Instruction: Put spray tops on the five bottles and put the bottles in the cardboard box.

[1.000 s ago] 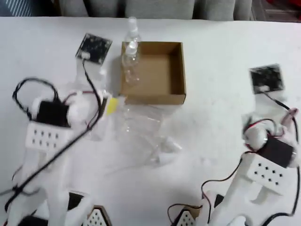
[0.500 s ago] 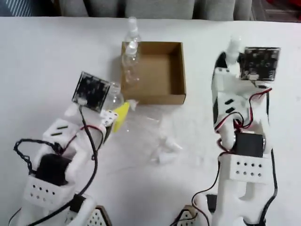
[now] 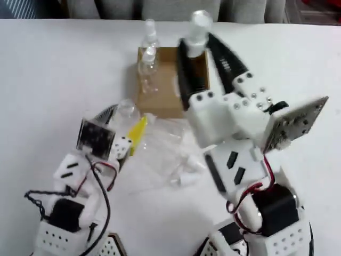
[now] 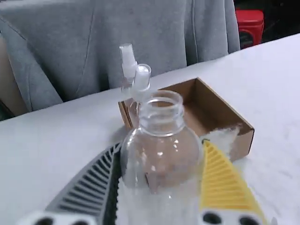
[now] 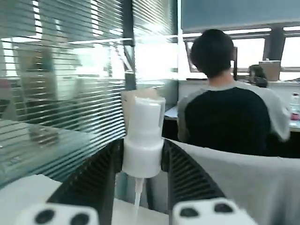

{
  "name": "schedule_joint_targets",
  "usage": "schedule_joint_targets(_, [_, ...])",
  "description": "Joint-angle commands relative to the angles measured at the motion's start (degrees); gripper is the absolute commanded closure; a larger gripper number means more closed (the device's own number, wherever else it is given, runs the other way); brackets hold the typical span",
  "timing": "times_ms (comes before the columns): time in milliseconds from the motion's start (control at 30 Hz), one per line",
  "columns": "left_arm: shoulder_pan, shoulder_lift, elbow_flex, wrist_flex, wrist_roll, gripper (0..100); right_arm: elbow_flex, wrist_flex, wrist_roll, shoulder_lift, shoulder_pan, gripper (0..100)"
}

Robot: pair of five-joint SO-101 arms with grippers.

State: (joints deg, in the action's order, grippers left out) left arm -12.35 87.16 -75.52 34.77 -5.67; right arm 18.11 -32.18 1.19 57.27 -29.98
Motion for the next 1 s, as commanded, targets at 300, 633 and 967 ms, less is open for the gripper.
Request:
schedule_joint_targets(300, [-2.86, 17.63, -9.32, -2.81, 13.71, 98, -6.51, 0.04, 0.53, -5.58, -13.23, 98.3])
schedule_joint_targets(633, [-2.95, 17.63, -9.41, -2.29, 13.89, 98, -6.42, 1.19, 0.62, -7.78, -13.41, 98.3])
schedule_joint_targets(967, [-3.03, 17.63, -11.43, -2.73, 5.89, 98, -6.42, 4.70, 0.62, -12.62, -13.41, 98.3])
